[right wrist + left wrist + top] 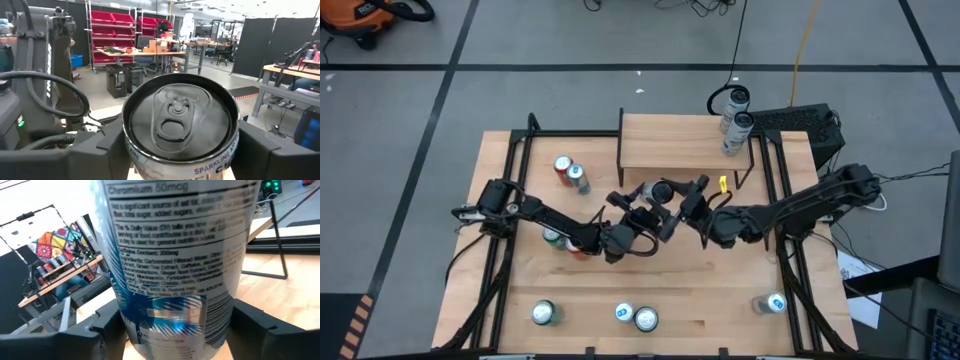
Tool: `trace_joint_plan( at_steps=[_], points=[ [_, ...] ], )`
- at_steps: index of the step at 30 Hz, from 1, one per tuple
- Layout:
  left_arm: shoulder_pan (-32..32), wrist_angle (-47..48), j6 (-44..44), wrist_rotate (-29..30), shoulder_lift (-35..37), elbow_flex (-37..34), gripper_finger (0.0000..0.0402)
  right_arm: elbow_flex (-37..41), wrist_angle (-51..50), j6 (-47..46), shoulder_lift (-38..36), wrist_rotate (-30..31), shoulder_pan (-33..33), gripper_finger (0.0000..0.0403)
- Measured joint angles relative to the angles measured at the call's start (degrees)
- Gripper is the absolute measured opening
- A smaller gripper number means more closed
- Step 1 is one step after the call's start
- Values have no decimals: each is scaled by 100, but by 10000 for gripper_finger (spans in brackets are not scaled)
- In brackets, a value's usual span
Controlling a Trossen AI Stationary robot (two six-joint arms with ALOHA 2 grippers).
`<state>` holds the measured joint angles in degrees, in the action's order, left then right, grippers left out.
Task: Place canned beverage on shelf
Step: Put the white blue soda can on the shelf aligned with the other white blue soda can
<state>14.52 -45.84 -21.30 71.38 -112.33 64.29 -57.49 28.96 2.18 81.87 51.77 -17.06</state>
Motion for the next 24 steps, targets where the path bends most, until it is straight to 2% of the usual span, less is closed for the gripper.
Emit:
trace_joint_plan(
  at_steps=[4,6,8,11,15,17,20,24],
  points=[
    [94,213,-9,-163,2,0,316,0,-713,-137,-231,-583,0,236],
    [171,450,-7,-285,40,0,338,0,-1279,-191,-435,-1147,0,236],
    [268,792,-2,-683,119,0,352,0,-1804,-296,-700,-1784,4,236],
    [391,1408,307,-1949,308,0,360,0,-2667,-127,-1143,-2946,53,236],
    [313,1741,1052,-4564,550,-1,362,10,-3518,185,-1594,-5217,139,236],
    [153,1479,1323,-5732,568,0,363,11,-3486,201,-1714,-6002,167,236],
    [-103,1000,1629,-7038,485,0,363,9,-3389,313,-1763,-6674,218,236],
    [-318,553,1764,-8063,272,-2,364,7,-3393,451,-1643,-7026,288,236]
  ],
)
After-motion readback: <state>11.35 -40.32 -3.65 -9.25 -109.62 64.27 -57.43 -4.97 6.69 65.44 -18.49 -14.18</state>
